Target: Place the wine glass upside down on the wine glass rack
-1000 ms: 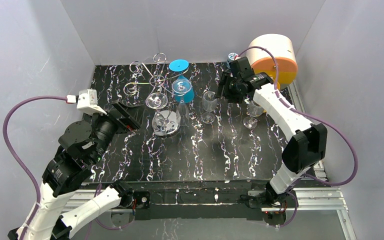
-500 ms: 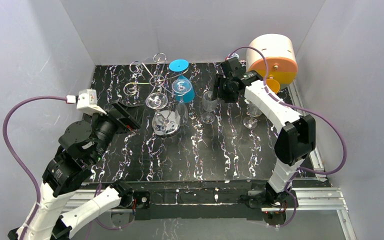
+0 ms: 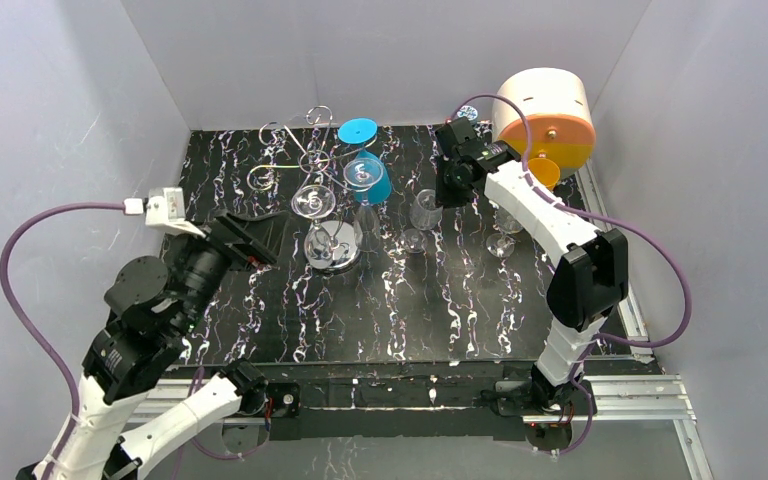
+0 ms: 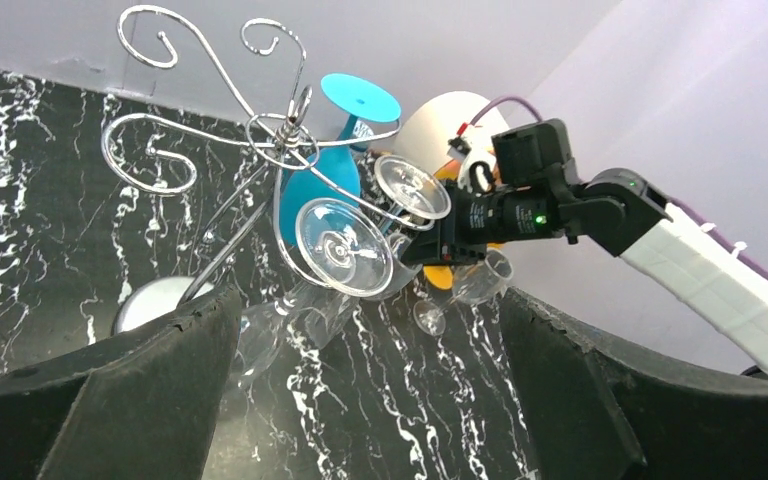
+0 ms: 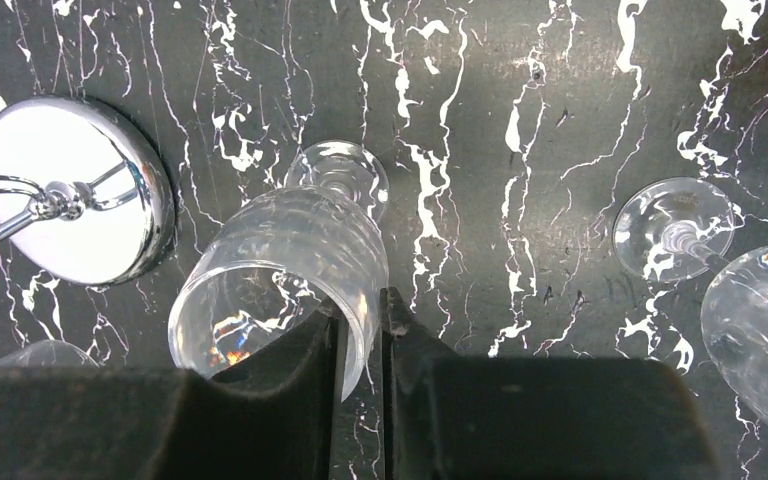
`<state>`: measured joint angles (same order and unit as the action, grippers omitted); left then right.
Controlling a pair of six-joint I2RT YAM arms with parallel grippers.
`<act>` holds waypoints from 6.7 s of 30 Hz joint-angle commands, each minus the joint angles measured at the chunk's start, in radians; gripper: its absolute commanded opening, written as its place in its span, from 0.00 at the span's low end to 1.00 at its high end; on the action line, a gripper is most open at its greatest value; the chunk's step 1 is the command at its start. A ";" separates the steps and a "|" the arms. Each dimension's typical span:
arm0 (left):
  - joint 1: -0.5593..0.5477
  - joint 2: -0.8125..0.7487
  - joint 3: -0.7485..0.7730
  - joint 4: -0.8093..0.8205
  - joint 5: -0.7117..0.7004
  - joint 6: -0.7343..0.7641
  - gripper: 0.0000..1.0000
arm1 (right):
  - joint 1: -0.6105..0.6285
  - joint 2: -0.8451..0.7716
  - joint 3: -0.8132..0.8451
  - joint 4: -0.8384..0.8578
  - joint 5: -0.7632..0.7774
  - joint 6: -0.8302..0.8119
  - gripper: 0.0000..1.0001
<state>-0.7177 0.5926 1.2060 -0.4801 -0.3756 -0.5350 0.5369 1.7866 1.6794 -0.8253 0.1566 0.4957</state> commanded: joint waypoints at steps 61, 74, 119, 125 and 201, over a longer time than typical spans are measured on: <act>-0.226 0.802 0.390 0.638 0.190 -0.784 0.91 | -0.008 -0.869 -0.210 0.514 0.190 0.191 0.19; -0.296 0.819 0.358 0.780 -0.022 -0.812 0.72 | -0.008 -0.919 -0.234 0.641 0.074 0.221 0.19; -0.296 0.713 0.281 0.914 -0.196 -0.482 0.00 | -0.008 -1.001 -0.405 0.740 -0.066 0.165 0.66; -0.296 0.674 0.291 0.904 -0.263 -0.271 0.00 | -0.008 -1.029 -0.448 0.719 -0.009 0.091 0.69; -0.243 0.283 0.015 -0.150 -0.474 0.232 0.00 | -0.008 -0.930 -0.419 0.690 -0.027 0.121 0.71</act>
<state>-1.0016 0.9058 1.2064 -0.6514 -0.8677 -0.2592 0.5304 0.8822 1.2465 -0.1616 0.1326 0.6106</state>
